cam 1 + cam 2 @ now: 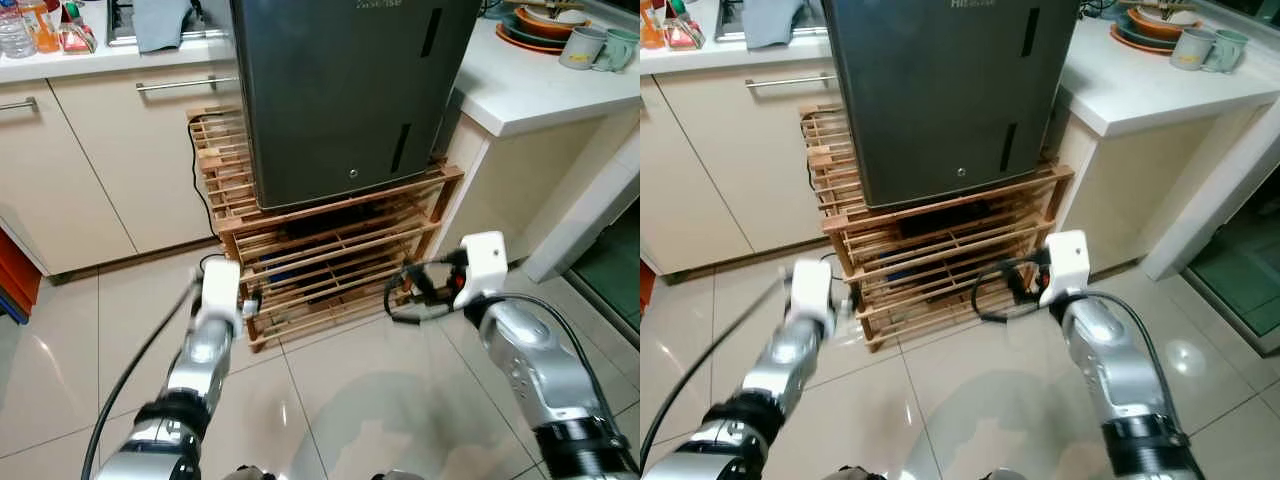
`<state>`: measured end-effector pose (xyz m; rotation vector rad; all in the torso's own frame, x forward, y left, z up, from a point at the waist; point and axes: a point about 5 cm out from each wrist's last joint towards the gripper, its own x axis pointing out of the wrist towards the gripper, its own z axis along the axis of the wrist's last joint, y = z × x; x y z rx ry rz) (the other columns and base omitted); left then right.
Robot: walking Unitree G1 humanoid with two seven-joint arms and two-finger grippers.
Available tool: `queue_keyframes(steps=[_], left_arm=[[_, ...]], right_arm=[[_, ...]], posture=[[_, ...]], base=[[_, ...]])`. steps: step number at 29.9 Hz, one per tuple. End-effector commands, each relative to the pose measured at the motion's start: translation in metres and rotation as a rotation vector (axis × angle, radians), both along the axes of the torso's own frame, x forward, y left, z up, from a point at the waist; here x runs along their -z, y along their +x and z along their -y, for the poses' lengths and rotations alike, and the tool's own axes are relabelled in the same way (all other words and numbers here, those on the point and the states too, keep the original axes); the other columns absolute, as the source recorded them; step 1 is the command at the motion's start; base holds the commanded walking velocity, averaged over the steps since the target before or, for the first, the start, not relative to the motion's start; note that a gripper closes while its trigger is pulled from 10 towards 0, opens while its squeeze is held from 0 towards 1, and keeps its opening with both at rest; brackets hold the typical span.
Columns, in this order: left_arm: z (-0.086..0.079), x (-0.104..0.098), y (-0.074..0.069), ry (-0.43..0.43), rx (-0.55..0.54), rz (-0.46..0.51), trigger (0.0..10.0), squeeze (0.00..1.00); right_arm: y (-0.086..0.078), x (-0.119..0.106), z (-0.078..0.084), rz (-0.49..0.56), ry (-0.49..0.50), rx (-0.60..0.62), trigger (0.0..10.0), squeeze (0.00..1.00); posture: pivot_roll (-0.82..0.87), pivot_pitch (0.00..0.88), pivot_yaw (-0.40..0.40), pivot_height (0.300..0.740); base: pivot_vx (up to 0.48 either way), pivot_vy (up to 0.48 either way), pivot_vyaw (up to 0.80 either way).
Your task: Restocking fridge
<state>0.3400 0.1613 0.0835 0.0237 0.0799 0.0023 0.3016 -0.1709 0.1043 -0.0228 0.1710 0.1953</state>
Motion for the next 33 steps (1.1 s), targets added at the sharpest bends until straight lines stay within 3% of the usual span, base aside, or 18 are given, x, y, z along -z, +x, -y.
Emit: queue_keyframes(steps=[1,3,8,21,23,25,27,33], left_arm=[[-0.003,-0.016,0.004,-0.041,0.000,0.081,10.0,0.00],[-0.006,-0.032,0.010,-0.025,-0.008,0.137,10.0,0.00],[-0.008,-0.046,0.015,-0.035,-0.016,0.183,10.0,0.00],[-0.009,-0.046,0.011,-0.051,-0.026,0.187,10.0,0.00],[-0.007,-0.047,0.011,-0.049,0.000,0.188,10.0,0.00],[0.009,-0.062,0.010,-0.037,0.093,0.258,10.0,0.00],[0.013,-0.065,0.010,-0.069,0.092,0.262,10.0,0.00],[0.011,-0.069,0.011,-0.060,0.070,0.270,10.0,0.00]], right_arm=[[0.001,0.000,0.008,0.023,-0.003,0.064,10.0,0.00],[0.001,0.005,0.015,0.010,0.013,0.121,10.0,0.00],[0.001,0.011,0.025,0.021,0.014,0.198,10.0,0.00],[-0.001,0.014,0.023,0.064,0.014,0.211,10.0,0.00],[-0.002,0.013,0.023,0.081,0.012,0.209,10.0,0.00],[-0.002,0.012,0.023,0.093,0.016,0.218,10.0,0.00],[-0.001,0.012,0.023,0.096,0.018,0.222,10.0,0.00],[0.001,0.008,0.024,0.143,0.027,0.250,10.0,0.00]], posture=[[-0.13,0.000,-0.011,0.740],[-0.12,0.000,-0.014,0.740],[-0.12,0.000,-0.012,0.740],[-0.12,0.000,-0.012,0.740],[-0.12,0.000,-0.011,0.740],[-0.12,0.000,-0.011,0.740],[-0.12,0.000,-0.008,0.740],[-0.12,0.000,0.002,0.740]], base=[[0.000,0.472,0.00],[0.000,0.471,-0.37],[0.000,0.462,-0.69],[-0.237,0.386,-0.69],[0.000,0.450,-0.69],[0.000,0.476,-0.69],[0.000,0.476,-0.70],[0.000,0.477,-0.58]])
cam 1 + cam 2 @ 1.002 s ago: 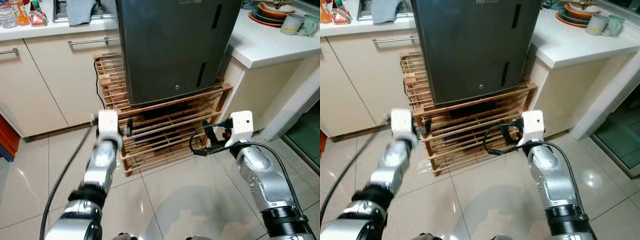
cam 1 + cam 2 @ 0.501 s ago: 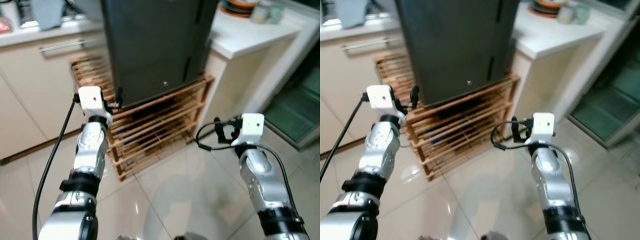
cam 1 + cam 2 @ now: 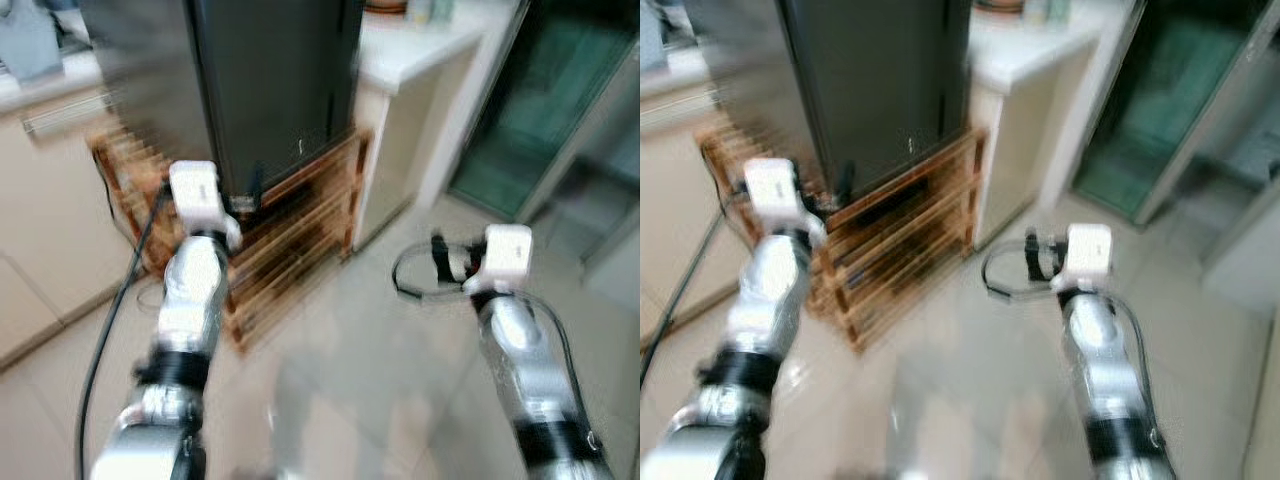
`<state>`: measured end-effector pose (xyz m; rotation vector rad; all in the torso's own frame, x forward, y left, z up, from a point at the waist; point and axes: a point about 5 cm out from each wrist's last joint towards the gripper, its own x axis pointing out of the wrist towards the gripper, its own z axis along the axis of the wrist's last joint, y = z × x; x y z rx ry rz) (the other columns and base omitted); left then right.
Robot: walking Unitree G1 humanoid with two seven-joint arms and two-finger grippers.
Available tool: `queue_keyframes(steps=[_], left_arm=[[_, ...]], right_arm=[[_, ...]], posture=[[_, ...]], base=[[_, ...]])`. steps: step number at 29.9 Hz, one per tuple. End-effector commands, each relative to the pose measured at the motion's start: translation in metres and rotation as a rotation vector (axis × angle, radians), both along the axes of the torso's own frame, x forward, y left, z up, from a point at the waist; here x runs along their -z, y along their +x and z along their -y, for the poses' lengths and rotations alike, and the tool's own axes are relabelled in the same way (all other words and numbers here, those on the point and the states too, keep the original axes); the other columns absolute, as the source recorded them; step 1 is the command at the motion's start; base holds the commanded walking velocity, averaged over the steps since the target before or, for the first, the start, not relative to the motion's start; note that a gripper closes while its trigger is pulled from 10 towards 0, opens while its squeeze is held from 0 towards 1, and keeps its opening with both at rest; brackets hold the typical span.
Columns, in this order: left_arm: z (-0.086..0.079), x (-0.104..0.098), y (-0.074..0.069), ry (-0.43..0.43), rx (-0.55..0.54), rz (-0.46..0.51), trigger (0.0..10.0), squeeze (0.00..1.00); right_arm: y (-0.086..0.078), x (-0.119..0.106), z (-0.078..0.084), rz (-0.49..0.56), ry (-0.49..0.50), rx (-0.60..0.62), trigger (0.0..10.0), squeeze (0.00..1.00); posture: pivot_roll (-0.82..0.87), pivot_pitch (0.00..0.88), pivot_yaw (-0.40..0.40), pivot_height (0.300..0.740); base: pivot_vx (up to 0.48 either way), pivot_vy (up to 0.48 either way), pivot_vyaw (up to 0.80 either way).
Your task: Restocking fridge
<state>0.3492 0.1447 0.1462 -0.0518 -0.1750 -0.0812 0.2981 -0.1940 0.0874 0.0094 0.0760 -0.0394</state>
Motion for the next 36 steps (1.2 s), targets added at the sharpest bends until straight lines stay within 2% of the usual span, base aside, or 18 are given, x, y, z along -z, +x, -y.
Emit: queue_keyframes(steps=[1,3,4,5,6,7,8,10,21,26,29,36], left_arm=[[-0.005,-0.010,0.001,0.015,-0.006,0.035,10.0,0.00],[-0.001,-0.010,-0.003,0.034,0.011,0.053,10.0,0.00],[0.006,-0.009,-0.009,0.073,0.045,0.061,10.0,0.00],[0.011,-0.008,-0.017,0.065,0.076,0.092,10.0,0.00],[0.011,-0.008,-0.017,0.065,0.076,0.092,10.0,0.00],[0.013,-0.005,-0.021,0.009,0.094,0.075,10.0,0.00],[0.011,-0.003,-0.020,-0.028,0.084,0.051,10.0,0.00],[0.010,-0.003,-0.019,-0.036,0.070,0.045,10.0,0.00],[-0.008,-0.007,-0.007,-0.011,-0.031,0.016,10.0,0.00],[0.004,-0.004,-0.010,0.008,0.001,0.009,10.0,0.00],[0.010,0.000,-0.013,-0.012,0.005,-0.005,10.0,0.00],[0.006,0.001,-0.013,-0.072,-0.043,-0.016,10.0,0.00]], right_arm=[[0.004,-0.012,0.002,0.071,0.000,0.022,10.0,0.00],[0.004,-0.014,0.003,0.087,-0.002,0.030,10.0,0.00],[0.004,-0.018,0.004,0.110,-0.003,0.043,10.0,0.00],[0.004,-0.020,0.006,0.127,-0.009,0.050,10.0,0.00],[0.004,-0.020,0.006,0.127,-0.009,0.050,10.0,0.00],[0.004,-0.021,0.007,0.130,-0.007,0.056,10.0,0.00],[0.004,-0.020,0.008,0.126,-0.006,0.060,10.0,0.00],[0.004,-0.020,0.008,0.125,-0.006,0.060,10.0,0.00],[0.010,-0.019,0.004,0.124,-0.013,0.041,10.0,0.00],[0.010,-0.017,0.004,0.114,-0.021,0.046,10.0,0.00],[0.009,-0.016,0.005,0.111,-0.019,0.051,10.0,0.00],[0.009,-0.012,0.004,0.094,-0.024,0.039,10.0,0.00]], posture=[[-0.12,0.000,0.002,0.740],[-0.12,0.000,0.002,0.740],[-0.12,0.000,0.003,0.740],[-0.12,0.000,0.004,0.740],[-0.12,0.000,0.004,0.740],[-0.12,0.000,0.002,0.740],[-0.11,0.000,-0.002,0.740],[-0.11,0.000,-0.003,0.740],[-0.11,0.000,-0.015,0.740],[-0.11,0.000,-0.012,0.740],[-0.11,0.000,-0.016,0.740],[-0.10,0.000,-0.026,0.740]], base=[[0.000,0.480,0.00],[0.000,0.000,0.00],[0.000,0.000,0.00],[0.000,0.000,0.00],[0.000,0.000,0.00],[0.000,0.000,0.00],[0.364,0.311,0.00],[0.384,0.283,0.00],[0.439,0.022,0.00],[0.444,0.000,0.00],[0.444,0.000,0.00],[0.343,0.167,0.00]])
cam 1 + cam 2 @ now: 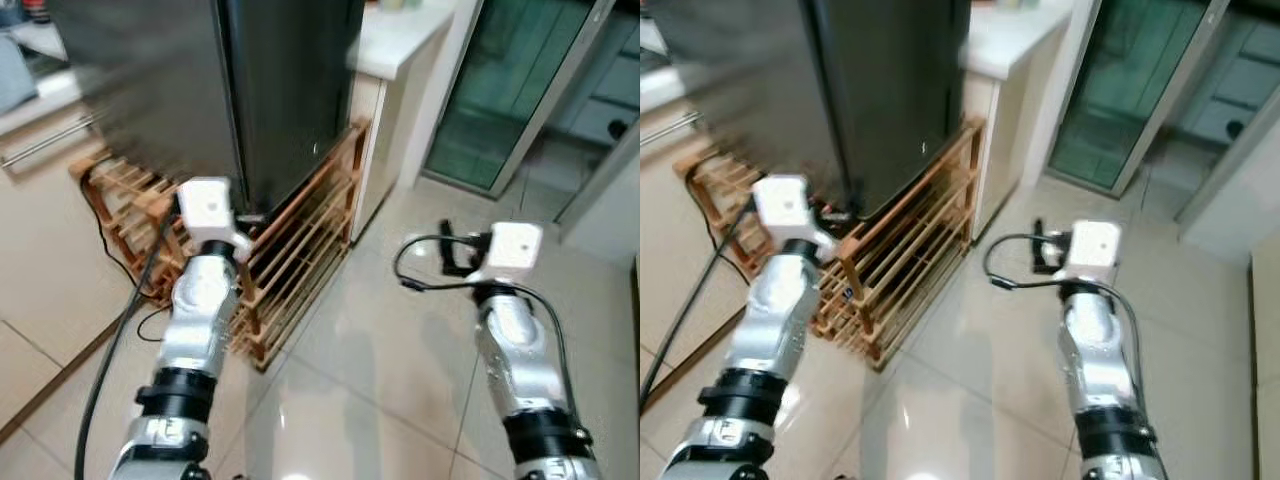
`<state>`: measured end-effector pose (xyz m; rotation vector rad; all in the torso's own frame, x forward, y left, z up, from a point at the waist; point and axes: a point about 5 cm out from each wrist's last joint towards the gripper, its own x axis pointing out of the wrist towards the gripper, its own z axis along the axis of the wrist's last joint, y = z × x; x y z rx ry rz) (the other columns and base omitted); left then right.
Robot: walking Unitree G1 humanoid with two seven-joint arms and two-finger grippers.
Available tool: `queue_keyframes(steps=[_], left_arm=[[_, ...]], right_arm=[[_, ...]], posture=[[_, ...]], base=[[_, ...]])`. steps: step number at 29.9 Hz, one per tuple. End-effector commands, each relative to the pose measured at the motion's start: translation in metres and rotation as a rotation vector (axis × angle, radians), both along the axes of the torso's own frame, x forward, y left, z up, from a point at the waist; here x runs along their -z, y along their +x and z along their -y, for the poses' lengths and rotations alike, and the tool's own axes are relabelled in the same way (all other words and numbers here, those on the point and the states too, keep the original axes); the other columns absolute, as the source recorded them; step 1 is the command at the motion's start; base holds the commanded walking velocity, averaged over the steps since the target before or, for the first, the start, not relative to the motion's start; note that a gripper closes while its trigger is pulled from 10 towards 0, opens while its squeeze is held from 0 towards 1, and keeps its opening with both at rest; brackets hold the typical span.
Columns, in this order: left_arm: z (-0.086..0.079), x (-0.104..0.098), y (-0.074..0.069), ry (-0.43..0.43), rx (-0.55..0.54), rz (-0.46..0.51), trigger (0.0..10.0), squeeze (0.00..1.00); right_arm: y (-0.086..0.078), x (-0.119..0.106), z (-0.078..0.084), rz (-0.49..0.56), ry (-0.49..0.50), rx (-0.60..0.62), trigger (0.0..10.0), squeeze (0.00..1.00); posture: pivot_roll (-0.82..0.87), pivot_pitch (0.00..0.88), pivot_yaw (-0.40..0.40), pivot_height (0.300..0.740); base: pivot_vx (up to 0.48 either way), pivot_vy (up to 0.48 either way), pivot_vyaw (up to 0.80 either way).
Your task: Restocking fridge
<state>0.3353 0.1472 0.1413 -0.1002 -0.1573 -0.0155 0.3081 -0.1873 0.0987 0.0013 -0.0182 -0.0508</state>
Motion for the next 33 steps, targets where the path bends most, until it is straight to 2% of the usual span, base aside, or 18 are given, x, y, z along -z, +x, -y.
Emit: queue_keyframes(steps=[1,6,10,15,18,19,20,24,25,26,28,30,31,33], left_arm=[[0.007,-0.004,0.001,-0.026,0.013,0.004,10.0,0.00],[0.008,-0.008,0.003,-0.021,0.019,0.027,10.0,0.00],[0.005,-0.014,0.005,-0.009,-0.005,0.052,10.0,0.00],[0.000,-0.020,0.016,0.060,-0.036,0.047,10.0,0.00],[0.002,-0.020,0.020,0.075,-0.017,0.032,10.0,0.00],[0.007,-0.024,0.019,0.043,0.053,0.060,10.0,0.00],[0.011,-0.029,0.013,0.045,0.121,0.107,10.0,0.00],[0.005,-0.022,0.002,0.048,0.134,0.100,10.0,0.00],[-0.007,0.000,-0.025,0.044,0.163,0.026,10.0,0.00],[-0.009,0.006,-0.034,0.046,0.176,0.005,10.0,0.00],[-0.007,0.031,-0.063,0.157,0.246,-0.094,10.0,0.00],[0.002,0.045,-0.080,0.187,0.295,-0.139,10.0,0.00],[0.004,0.046,-0.079,0.153,0.285,-0.144,10.0,0.00],[0.009,0.036,-0.066,0.060,0.243,-0.102,10.0,0.00]], right_arm=[[0.000,0.000,0.011,-0.003,-0.012,0.027,10.0,0.00],[0.000,0.001,0.010,-0.008,-0.010,0.025,10.0,0.00],[0.000,0.000,0.008,0.009,0.011,0.007,10.0,0.00],[0.000,0.001,0.009,0.006,0.008,0.014,10.0,0.00],[0.000,0.001,0.009,0.005,0.008,0.016,10.0,0.00],[0.000,0.001,0.009,0.006,0.007,0.018,10.0,0.00],[-0.005,-0.002,0.012,0.023,0.003,0.037,10.0,0.00],[-0.018,-0.010,0.017,0.062,0.004,0.064,10.0,0.00],[-0.041,-0.017,0.019,0.090,-0.049,0.034,10.0,0.00],[-0.048,-0.018,0.019,0.092,-0.064,0.024,10.0,0.00],[-0.063,-0.012,0.026,0.054,-0.069,0.020,10.0,0.00],[-0.065,0.005,0.033,-0.014,-0.055,0.037,10.0,0.00],[-0.062,0.009,0.034,-0.027,-0.047,0.044,10.0,0.00],[-0.051,0.011,0.030,-0.028,-0.037,0.046,10.0,0.00]], posture=[[-0.10,0.000,-0.026,0.740],[-0.10,0.000,-0.025,0.740],[-0.11,0.000,-0.022,0.740],[-0.11,0.000,-0.016,0.740],[-0.11,0.000,-0.015,0.740],[-0.11,0.000,-0.014,0.740],[-0.11,0.000,-0.016,0.740],[-0.10,0.000,-0.030,0.740],[-0.10,0.000,-0.047,0.740],[-0.10,0.000,-0.047,0.740],[-0.09,0.000,-0.057,0.740],[-0.08,0.000,-0.059,0.740],[-0.08,0.000,-0.061,0.740],[-0.09,0.000,-0.063,0.740]], base=[[0.000,0.465,0.00],[0.000,0.473,0.00],[0.000,0.000,0.00],[0.000,0.000,0.00],[0.000,0.000,0.00],[0.000,0.000,0.00],[0.000,0.412,0.00],[0.000,0.178,0.00],[0.000,0.000,0.00],[0.000,0.000,0.00],[0.000,0.000,0.00],[0.000,0.000,0.00],[0.000,0.000,0.00],[0.000,0.000,0.00]])
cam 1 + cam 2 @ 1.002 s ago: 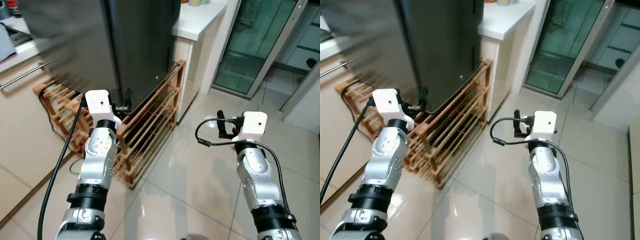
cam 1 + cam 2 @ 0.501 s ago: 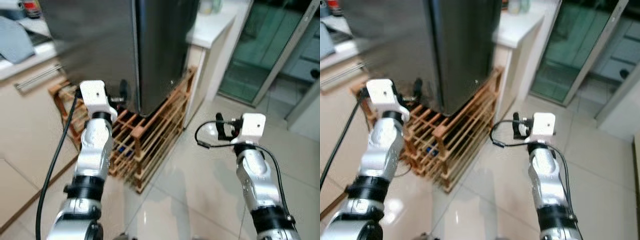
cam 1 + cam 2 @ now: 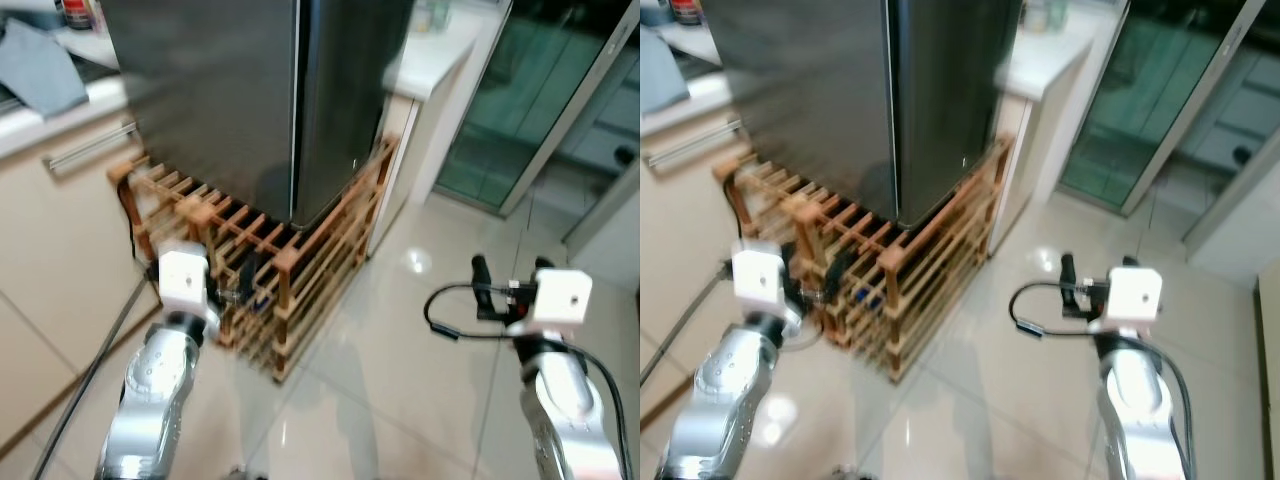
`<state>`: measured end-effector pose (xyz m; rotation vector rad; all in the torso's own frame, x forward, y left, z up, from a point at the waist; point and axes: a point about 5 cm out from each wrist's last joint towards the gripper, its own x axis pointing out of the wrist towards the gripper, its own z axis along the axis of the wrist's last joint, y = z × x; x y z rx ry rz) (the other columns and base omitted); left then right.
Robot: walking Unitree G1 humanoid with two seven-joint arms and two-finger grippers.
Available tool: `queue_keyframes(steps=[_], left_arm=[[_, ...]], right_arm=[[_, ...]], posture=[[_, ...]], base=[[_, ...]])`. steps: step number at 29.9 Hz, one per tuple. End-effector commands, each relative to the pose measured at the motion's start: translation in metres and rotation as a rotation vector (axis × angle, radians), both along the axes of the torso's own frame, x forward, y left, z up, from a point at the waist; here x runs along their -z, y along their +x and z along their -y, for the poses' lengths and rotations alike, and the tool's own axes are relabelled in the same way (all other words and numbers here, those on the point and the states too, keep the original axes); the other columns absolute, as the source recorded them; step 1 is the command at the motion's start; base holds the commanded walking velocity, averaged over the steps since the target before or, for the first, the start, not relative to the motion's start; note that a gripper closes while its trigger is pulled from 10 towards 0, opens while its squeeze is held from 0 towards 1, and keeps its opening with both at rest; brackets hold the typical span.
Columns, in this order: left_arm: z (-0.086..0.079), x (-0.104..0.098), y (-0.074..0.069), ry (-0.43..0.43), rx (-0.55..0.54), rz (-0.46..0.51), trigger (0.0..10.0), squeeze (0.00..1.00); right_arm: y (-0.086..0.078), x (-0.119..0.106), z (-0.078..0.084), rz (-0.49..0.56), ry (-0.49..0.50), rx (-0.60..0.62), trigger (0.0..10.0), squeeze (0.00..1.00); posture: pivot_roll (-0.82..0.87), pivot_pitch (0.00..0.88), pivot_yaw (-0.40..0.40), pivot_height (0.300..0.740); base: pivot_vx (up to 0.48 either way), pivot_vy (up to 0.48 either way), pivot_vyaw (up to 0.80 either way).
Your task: Restocking fridge
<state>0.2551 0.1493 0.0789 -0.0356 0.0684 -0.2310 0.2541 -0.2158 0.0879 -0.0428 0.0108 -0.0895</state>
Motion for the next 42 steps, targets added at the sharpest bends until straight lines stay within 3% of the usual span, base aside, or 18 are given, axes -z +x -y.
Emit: queue_keyframes(steps=[1,5,8,12,17,19,25,34,42], left_arm=[[0.013,-0.031,0.019,-0.068,0.007,0.126,10.0,0.00],[0.014,-0.062,0.051,-0.122,-0.086,0.209,10.0,0.00],[0.015,-0.075,0.055,-0.132,-0.073,0.238,10.0,0.00],[0.004,-0.083,0.062,-0.114,-0.113,0.248,10.0,0.00],[-0.007,-0.086,0.074,-0.088,-0.157,0.258,10.0,0.00],[-0.003,-0.093,0.077,-0.080,-0.136,0.284,10.0,0.00],[0.005,-0.101,0.075,-0.068,-0.077,0.326,10.0,0.00],[-0.011,-0.109,0.084,-0.047,-0.132,0.340,10.0,0.00],[-0.005,-0.115,0.091,-0.013,-0.103,0.337,10.0,0.00]], right_arm=[[0.007,0.000,0.000,0.003,0.008,0.007,10.0,0.00],[0.026,-0.018,-0.007,0.060,0.000,-0.017,10.0,0.00],[0.029,-0.023,-0.005,0.067,0.006,-0.001,10.0,0.00],[0.033,-0.022,-0.005,0.065,0.024,0.017,10.0,0.00],[0.032,-0.011,-0.019,0.026,0.035,-0.032,10.0,0.00],[0.032,-0.011,-0.025,0.023,0.031,-0.061,10.0,0.00],[0.036,-0.009,-0.024,0.023,0.042,-0.048,10.0,0.00],[0.039,-0.005,-0.034,0.008,0.057,-0.051,10.0,0.00],[0.041,-0.005,-0.038,0.022,0.056,-0.050,10.0,0.00]], posture=[[-0.09,0.000,-0.063,0.740],[-0.09,0.000,-0.047,0.740],[-0.09,0.000,-0.037,0.740],[-0.09,0.000,-0.037,0.740],[-0.09,0.000,-0.056,0.740],[-0.08,0.000,-0.054,0.740],[-0.07,0.000,-0.041,0.740],[-0.07,0.000,-0.011,0.740],[-0.08,0.000,0.000,0.740]], base=[[0.000,0.000,0.00],[0.480,0.000,0.00],[0.480,0.000,0.00],[0.466,0.000,0.00],[0.441,0.000,0.00],[0.442,0.000,0.00],[0.149,0.000,0.00],[0.000,0.000,-0.53],[0.000,0.000,-0.18]])
